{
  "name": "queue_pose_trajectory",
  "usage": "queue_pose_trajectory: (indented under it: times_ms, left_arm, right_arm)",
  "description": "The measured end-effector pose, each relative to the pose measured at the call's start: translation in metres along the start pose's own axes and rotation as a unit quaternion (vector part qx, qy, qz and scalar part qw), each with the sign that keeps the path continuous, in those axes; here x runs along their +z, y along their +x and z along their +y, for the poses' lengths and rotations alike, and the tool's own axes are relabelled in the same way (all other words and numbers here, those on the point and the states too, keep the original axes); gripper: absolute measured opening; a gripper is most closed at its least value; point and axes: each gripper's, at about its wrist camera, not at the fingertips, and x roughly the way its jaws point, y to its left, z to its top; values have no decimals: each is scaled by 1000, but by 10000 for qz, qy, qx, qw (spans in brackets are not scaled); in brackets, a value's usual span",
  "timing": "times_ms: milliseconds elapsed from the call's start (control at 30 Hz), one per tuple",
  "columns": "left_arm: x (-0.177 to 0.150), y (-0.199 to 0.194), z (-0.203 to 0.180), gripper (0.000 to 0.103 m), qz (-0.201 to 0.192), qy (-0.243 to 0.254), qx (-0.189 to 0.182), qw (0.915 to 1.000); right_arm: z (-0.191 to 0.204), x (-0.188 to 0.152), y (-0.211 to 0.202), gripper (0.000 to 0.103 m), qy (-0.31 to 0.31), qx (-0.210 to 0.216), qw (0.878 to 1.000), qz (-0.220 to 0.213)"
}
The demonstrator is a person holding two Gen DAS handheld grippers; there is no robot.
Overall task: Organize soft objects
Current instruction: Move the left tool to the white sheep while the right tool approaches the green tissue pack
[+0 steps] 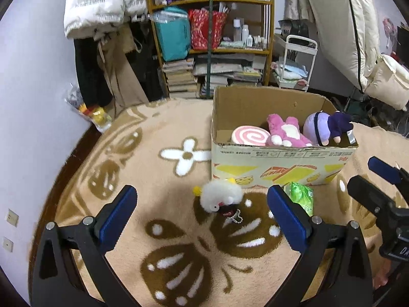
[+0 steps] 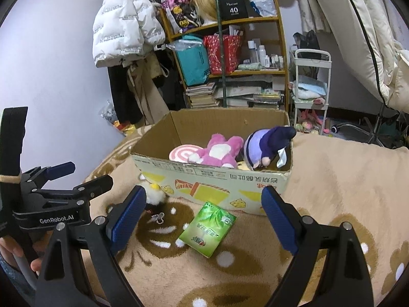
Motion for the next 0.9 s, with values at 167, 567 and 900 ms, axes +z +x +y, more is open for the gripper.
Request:
queue_pose_trajectory:
  times_ms: [167, 567, 900]
  left_arm:
    - [3, 19, 6, 100, 211, -182, -67, 9996]
    - [7, 55, 10, 100, 570, -375, -123, 9976]
    - [3, 88, -6, 100, 926, -130, -119, 9955]
  right_arm:
    - [-3, -2, 16, 96, 24, -54, 9998, 175]
    - [-2, -6, 48, 96, -40, -22, 9984, 568]
    - [-3, -14, 76, 96, -13, -43, 9956, 933]
